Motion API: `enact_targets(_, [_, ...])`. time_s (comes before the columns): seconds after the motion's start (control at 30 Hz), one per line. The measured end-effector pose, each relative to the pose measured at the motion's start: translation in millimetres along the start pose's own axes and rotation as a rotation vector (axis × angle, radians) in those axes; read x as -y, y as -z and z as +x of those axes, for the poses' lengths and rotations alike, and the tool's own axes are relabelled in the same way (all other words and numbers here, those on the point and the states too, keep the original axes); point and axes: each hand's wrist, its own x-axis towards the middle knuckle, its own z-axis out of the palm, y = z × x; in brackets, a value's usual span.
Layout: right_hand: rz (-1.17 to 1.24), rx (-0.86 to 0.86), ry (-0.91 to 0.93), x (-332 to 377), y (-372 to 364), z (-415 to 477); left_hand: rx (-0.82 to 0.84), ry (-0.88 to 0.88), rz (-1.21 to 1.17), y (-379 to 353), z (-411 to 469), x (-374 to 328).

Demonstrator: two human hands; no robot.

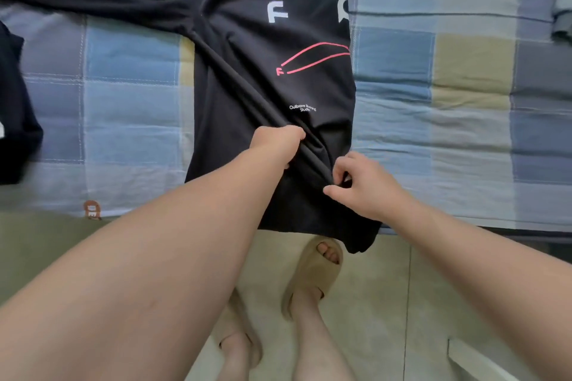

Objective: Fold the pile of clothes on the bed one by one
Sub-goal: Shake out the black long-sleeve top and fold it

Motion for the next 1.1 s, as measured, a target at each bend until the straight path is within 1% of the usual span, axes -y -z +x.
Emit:
enact_targets(0.07, [-0.016, 0.083, -0.018, 7, -1, -9, -0.04, 0.027, 0.017, 6, -1, 6])
enact_targets(0.13, [-0.048, 0.129, -0.041, 16, -1, -17, -0.079, 0.039, 0.005, 16, 0, 20])
enact_targets(0.17, [-0.069, 0.158, -0.03, 21, -3, -20, -0.115, 0.022, 0.004, 23, 1, 27])
enact_targets(0.23, [-0.063, 0.274, 0.024, 37, -7, -28, -0.226, -0.047, 0.017, 43, 5, 43])
enact_targets(0.3, [0.031, 0.383, 0.047, 52, -15, -35, -0.34, -0.096, 0.051, 64, 8, 58])
enact_targets(0.33, [0.089, 0.374, 0.043, 57, -21, -36, -0.376, -0.104, 0.056, 75, 8, 64])
enact_targets(0.37, [0.138, 0.313, 0.033, 60, -27, -34, -0.394, -0.1, 0.042, 85, 9, 70])
enact_targets(0.43, [0.134, 0.113, 0.013, 61, -41, -26, -0.393, -0.087, 0.0, 99, 11, 82])
enact_targets(0.47, [0.114, 0.054, -0.014, 62, -47, -22, -0.365, -0.098, -0.025, 102, 10, 85])
enact_targets(0.53, [0.116, 0.067, -0.083, 66, -57, -17, -0.248, -0.171, -0.048, 108, 9, 95])
enact_targets(0.6, [0.108, 0.121, -0.109, 70, -67, -16, -0.152, -0.265, 0.067, 113, 11, 105])
enact_targets(0.63, [0.096, 0.131, -0.116, 71, -71, -17, -0.147, -0.3, 0.162, 116, 13, 111])
enact_targets(0.7, [0.076, 0.113, -0.131, 75, -76, -20, -0.219, -0.324, 0.266, 122, 17, 120])
enact_targets(0.8, [0.053, 0.053, -0.128, 80, -78, -22, -0.339, -0.316, 0.213, 129, 17, 129])
enact_targets(0.9, [0.026, -0.042, -0.178, 80, -80, -20, -0.389, -0.294, 0.147, 136, 24, 139])
enact_targets(0.97, [0.04, -0.138, -0.258, 73, -80, -14, -0.374, -0.345, 0.21, 141, 24, 142])
enact_targets(1.0, [0.057, -0.168, -0.293, 69, -79, -12, -0.341, -0.378, 0.248, 141, 22, 143])
enact_targets(1.03, [0.067, -0.171, -0.315, 65, -79, -10, -0.292, -0.397, 0.253, 141, 22, 143])
enact_targets(1.1, [0.05, -0.112, -0.316, 56, -78, -9, -0.209, -0.374, 0.242, 139, 20, 143])
